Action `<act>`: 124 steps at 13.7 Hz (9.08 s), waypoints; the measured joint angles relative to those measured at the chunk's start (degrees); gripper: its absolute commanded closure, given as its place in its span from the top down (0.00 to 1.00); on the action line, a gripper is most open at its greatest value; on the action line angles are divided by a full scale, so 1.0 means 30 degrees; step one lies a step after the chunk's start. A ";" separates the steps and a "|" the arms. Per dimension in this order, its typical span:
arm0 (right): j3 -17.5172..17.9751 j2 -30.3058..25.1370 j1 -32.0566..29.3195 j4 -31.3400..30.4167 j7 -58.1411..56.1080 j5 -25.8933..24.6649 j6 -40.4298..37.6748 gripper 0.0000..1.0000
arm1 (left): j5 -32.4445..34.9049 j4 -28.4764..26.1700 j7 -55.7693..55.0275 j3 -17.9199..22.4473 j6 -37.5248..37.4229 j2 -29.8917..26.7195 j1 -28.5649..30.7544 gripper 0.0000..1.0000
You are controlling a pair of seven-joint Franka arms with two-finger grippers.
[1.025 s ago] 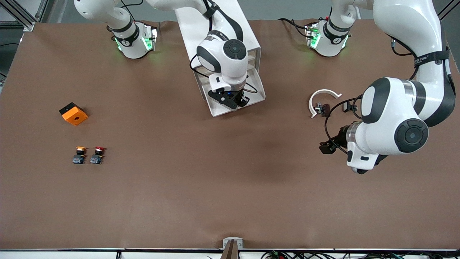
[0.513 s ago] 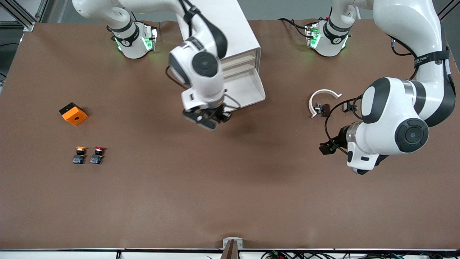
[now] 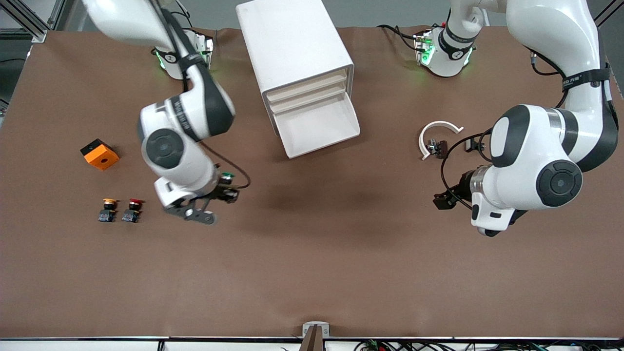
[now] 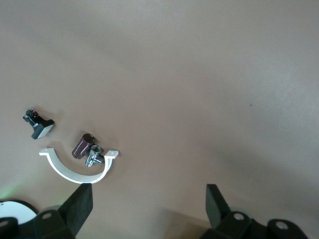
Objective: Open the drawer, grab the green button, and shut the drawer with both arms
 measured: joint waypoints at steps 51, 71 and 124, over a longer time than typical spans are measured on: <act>0.0389 0.2923 -0.6824 -0.6052 -0.9666 0.1645 0.9827 0.00 | 0.1106 -0.9388 -0.4792 -0.8924 1.1540 0.1057 -0.5653 1.00; 0.0250 0.2470 -0.6789 -0.6103 -0.9655 0.1653 0.9658 0.00 | 0.1116 -0.7727 -0.6648 -1.0372 1.1627 0.0870 -0.2391 1.00; -0.1389 -0.3932 -0.7518 0.3323 -1.1477 -0.0743 -1.0488 1.00 | 0.5038 -0.7745 1.0993 -0.5262 0.0004 -1.2615 0.5804 1.00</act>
